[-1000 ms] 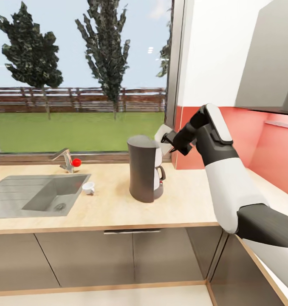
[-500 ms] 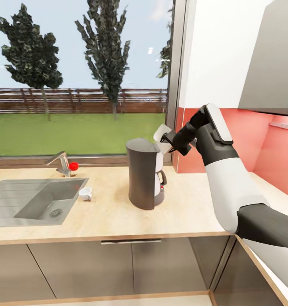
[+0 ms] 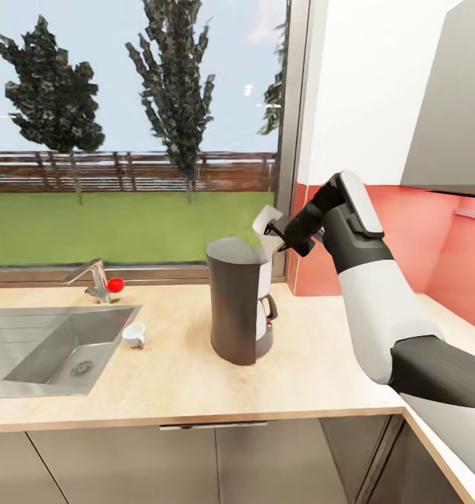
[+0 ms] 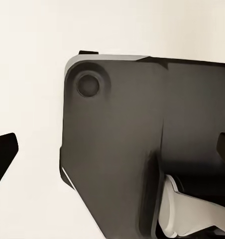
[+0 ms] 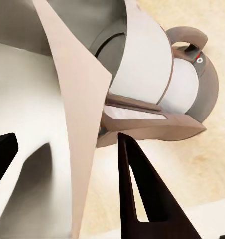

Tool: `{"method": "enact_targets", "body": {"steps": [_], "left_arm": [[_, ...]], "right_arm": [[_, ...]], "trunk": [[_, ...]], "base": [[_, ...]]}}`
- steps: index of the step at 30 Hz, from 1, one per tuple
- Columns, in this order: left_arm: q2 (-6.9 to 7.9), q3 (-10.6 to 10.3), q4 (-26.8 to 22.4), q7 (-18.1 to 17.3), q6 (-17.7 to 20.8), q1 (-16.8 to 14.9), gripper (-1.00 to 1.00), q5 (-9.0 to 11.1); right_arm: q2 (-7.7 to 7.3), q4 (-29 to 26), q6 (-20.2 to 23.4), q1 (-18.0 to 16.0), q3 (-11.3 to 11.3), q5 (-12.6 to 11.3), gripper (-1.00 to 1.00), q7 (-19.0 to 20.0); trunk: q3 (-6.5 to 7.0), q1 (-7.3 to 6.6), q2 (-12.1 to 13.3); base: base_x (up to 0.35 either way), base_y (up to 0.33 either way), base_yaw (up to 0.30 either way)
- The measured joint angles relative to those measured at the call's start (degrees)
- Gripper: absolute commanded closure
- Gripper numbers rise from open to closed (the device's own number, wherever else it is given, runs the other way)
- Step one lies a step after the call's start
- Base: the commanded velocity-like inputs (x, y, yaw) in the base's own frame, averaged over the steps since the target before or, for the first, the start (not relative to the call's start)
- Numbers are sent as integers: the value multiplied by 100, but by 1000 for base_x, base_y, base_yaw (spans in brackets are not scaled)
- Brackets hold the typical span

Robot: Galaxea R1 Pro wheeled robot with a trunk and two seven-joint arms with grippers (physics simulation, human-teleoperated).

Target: Set up a coffee station on the kitchen countertop: keep the coffee maker on the countertop, move the bottle of coffee from the kitchen shelf to the counter next to the coffee maker, place a paper coffee filter on top of the coffee maker, put the saucer next to the coffee maker with the coffee cup on the saucer, and place the electric kettle next to the coffee maker.

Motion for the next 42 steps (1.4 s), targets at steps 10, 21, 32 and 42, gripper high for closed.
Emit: {"method": "enact_targets", "body": {"steps": [10,21,32,42], "left_arm": [[-8,0,0,-1,-1,0,-100,0],[-2,-10,0,-2,-3,0,-100,0],[-16,-14,0,-2,0,0,-100,0],[-18,-13,0,-2,0,0,-100,0]], "right_arm": [[1,0,7,0,-6,-11,100,0],[1,19,28,0,5,-11,100,0],[1,44,17,0,0,-13,100,0],[-5,54,8,9,0,-6,100,0]], "trunk": [[27,2,1],[28,1,0],[22,2,1],[-11,2,1]], "base": [[27,0,0],[24,0,0],[174,0,19],[7,0,66]]}}
